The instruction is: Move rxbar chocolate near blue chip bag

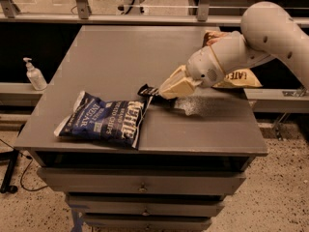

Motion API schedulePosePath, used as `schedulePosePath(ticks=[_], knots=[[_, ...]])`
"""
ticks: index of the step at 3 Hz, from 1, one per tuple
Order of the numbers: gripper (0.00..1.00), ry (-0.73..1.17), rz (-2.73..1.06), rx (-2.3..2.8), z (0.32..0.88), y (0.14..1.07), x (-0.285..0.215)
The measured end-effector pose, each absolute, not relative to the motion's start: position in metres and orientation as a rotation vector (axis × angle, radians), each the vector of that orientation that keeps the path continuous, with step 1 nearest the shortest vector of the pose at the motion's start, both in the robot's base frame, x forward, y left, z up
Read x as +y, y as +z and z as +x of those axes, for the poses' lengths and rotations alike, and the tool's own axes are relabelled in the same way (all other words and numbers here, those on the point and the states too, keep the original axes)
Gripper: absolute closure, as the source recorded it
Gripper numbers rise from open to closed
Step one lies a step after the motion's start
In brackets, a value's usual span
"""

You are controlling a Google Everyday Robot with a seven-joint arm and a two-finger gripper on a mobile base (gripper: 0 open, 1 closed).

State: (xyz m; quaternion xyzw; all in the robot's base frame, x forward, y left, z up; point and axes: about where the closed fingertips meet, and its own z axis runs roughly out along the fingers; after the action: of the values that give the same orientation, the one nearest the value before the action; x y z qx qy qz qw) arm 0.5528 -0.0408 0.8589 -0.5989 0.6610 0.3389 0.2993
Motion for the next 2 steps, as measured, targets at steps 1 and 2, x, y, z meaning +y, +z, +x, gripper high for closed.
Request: schedulePosePath(ticks=[1, 2], knots=[[0.86, 0.957, -1.649, 1.722, 0.533, 0.861, -0.045], [0.62, 0.99, -1.71, 1.7, 0.522, 0.862, -0.047]])
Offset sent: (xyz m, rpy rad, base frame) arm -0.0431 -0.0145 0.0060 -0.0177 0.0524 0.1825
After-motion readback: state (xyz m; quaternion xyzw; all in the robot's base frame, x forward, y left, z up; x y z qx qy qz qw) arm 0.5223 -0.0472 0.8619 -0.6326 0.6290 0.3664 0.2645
